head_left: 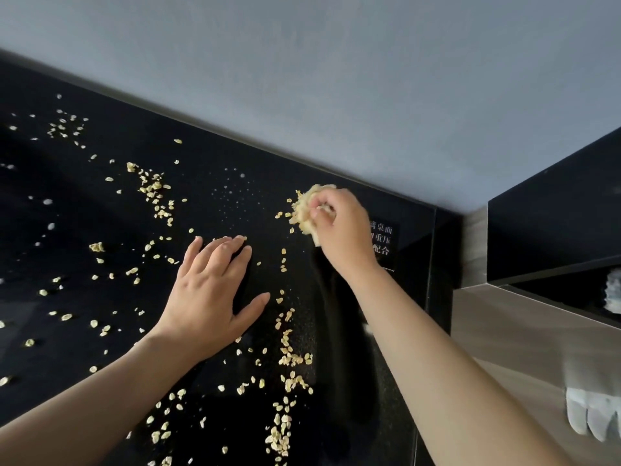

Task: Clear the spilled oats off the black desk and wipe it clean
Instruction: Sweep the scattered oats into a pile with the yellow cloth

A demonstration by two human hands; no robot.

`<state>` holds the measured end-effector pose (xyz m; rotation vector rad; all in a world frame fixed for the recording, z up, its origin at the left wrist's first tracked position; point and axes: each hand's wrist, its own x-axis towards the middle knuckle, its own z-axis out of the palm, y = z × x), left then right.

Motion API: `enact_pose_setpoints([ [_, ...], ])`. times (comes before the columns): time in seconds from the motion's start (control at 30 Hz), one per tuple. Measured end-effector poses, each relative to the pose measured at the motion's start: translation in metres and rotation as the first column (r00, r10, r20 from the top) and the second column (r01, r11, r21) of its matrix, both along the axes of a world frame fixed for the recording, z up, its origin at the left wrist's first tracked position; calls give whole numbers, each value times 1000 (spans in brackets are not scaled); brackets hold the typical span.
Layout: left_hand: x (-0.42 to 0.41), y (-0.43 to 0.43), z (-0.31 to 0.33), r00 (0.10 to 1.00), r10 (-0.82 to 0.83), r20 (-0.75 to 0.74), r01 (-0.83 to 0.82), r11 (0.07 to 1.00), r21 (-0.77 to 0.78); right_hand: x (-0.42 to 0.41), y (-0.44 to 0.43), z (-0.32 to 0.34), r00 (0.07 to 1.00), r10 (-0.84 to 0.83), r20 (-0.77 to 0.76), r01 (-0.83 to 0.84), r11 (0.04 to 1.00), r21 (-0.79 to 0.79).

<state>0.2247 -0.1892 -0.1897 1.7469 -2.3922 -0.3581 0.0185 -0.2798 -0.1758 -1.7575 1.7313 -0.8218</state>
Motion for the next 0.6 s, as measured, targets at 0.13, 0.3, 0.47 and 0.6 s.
enact_pose_setpoints([
  [0.13, -1, 1, 0, 1000, -3, -2, 3, 1000, -2, -5, 25, 6, 986, -94, 138, 102, 994, -51],
  [0.3, 3, -5, 1, 1000, -8, -10, 8, 1000, -5, -46, -4, 11, 900, -423, 101, 433, 892, -126],
  [0.47, 2, -3, -1, 999, -17, -28, 18, 1000, 6, -12, -26, -5, 965, -262, -13, 259, 960, -106],
  [0.6, 7, 0, 2, 994, -45, -104, 47, 999, 17, 33, -13, -6, 998, -34, 49, 38, 997, -73],
])
